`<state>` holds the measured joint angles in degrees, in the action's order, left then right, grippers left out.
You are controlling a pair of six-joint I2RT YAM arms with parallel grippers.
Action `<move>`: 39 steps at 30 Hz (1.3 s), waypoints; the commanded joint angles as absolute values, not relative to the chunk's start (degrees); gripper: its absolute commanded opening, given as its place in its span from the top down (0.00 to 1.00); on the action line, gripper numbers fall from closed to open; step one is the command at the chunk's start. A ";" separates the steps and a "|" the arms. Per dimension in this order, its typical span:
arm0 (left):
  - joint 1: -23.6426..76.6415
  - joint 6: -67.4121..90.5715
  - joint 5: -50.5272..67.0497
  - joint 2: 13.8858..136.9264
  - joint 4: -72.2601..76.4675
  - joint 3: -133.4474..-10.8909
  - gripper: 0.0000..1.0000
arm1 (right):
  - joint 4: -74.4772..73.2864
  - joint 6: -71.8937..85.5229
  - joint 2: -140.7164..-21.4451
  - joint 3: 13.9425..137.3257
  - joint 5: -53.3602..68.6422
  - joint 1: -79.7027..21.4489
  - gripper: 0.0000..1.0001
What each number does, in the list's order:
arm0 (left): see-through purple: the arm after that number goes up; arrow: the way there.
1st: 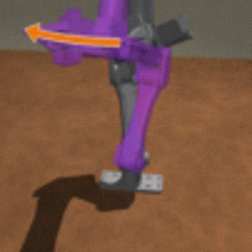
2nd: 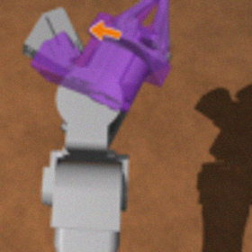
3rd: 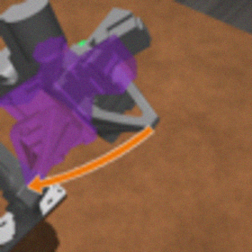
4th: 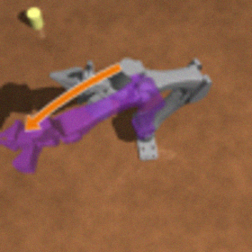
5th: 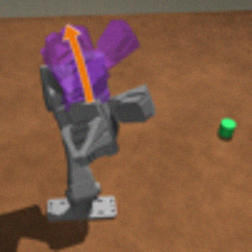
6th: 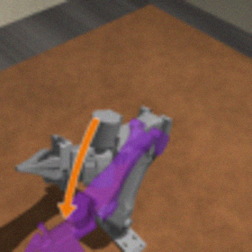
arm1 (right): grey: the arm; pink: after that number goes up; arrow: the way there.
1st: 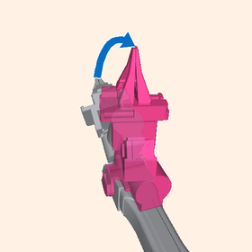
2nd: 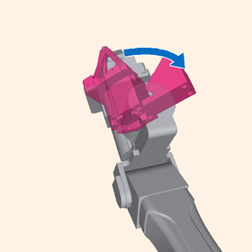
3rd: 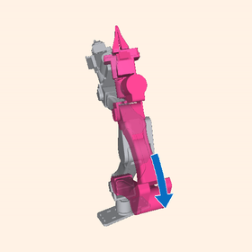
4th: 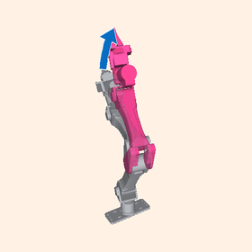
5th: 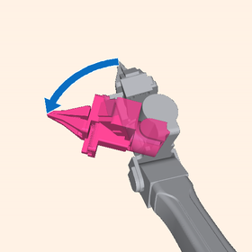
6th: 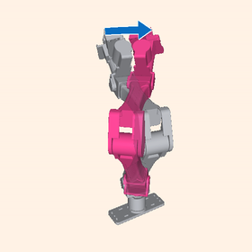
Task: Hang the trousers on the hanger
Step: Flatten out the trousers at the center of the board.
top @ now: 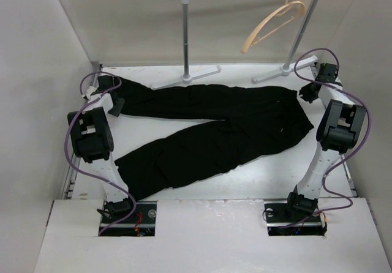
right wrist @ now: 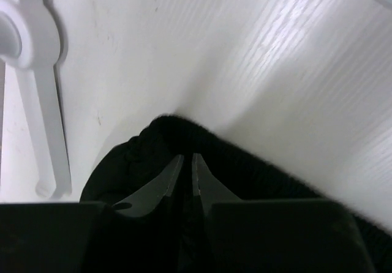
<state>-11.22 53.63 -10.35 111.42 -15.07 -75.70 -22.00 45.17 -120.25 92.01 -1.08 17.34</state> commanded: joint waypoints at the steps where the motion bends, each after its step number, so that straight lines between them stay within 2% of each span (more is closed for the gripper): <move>1: -11.38 52.83 -12.13 108.82 -19.60 -77.88 0.68 | -19.77 46.93 -116.11 93.17 -1.58 17.27 0.75; 2: -11.38 52.30 -11.78 107.33 -19.95 -76.83 0.61 | -19.95 46.76 -115.23 92.73 -1.84 17.27 0.66; 4: -11.21 50.98 -10.90 102.51 -20.21 -73.33 0.53 | -19.34 46.84 -111.12 89.93 -3.07 16.92 0.47; 5: -11.12 50.89 -10.72 100.13 -20.48 -71.47 0.52 | -18.81 47.02 -108.48 88.26 -3.60 16.31 0.40; 8: -11.03 50.98 -11.77 87.41 -23.01 -61.82 0.51 | -16.36 47.20 -98.82 81.59 -5.70 12.98 0.29; 12: -11.03 51.68 -15.81 68.86 -31.26 -49.42 0.52 | -14.33 48.69 -87.12 72.44 -7.47 5.87 0.28; 14: -12.17 52.55 -16.61 61.91 -38.29 -45.46 0.52 | -13.71 48.95 -82.46 68.31 -8.26 0.34 0.32; 16: -14.71 52.65 -15.56 56.97 -43.48 -42.03 0.52 | -13.62 48.95 -78.33 64.44 -8.70 -4.95 0.49; 18: -16.65 52.30 -14.94 54.24 -46.13 -39.30 0.51 | -13.36 50.00 -74.20 60.66 -7.56 -8.81 0.71; 19: -17.18 52.56 -14.68 53.79 -46.32 -38.07 0.51 | -13.36 50.18 -72.27 59.25 -6.69 -10.66 0.76; 21: -18.15 53.00 -15.02 54.57 -44.75 -36.48 0.49 | -13.45 49.57 -68.48 56.44 -4.32 -14.26 0.75; 23: -19.55 53.17 -15.73 57.38 -40.98 -35.25 0.47 | -14.24 48.87 -65.06 53.89 -2.03 -18.56 0.70; 27: -21.14 52.56 -16.08 66.42 -33.33 -34.63 0.47 | -16.52 48.34 -56.62 46.95 -3.24 -28.41 0.45; 29: -21.49 52.21 -16.08 70.73 -29.99 -35.15 0.53 | -18.80 48.86 -52.84 43.78 -5.18 -30.53 0.36; 31: -21.32 52.12 -16.26 73.73 -27.70 -36.03 0.74 | -21.34 49.22 -49.67 40.80 -5.98 -30.63 0.29; 33: -21.23 52.12 -17.05 75.93 -25.32 -36.56 0.88 | -23.72 49.22 -46.51 38.51 -5.89 -27.40 0.28; 36: -22.37 50.63 -19.15 80.93 -23.73 -40.59 0.96 | -26.27 48.61 -42.29 36.48 -5.54 -21.68 0.29; 39: -22.55 48.52 -20.65 85.94 -23.82 -49.54 0.97 | -29.61 48.25 -39.64 34.99 -5.36 -14.57 0.30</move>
<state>-21.98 50.41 -17.61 82.21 -28.05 -43.05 -26.20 48.86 -41.85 35.70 -4.27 -18.70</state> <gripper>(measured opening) 0.038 0.700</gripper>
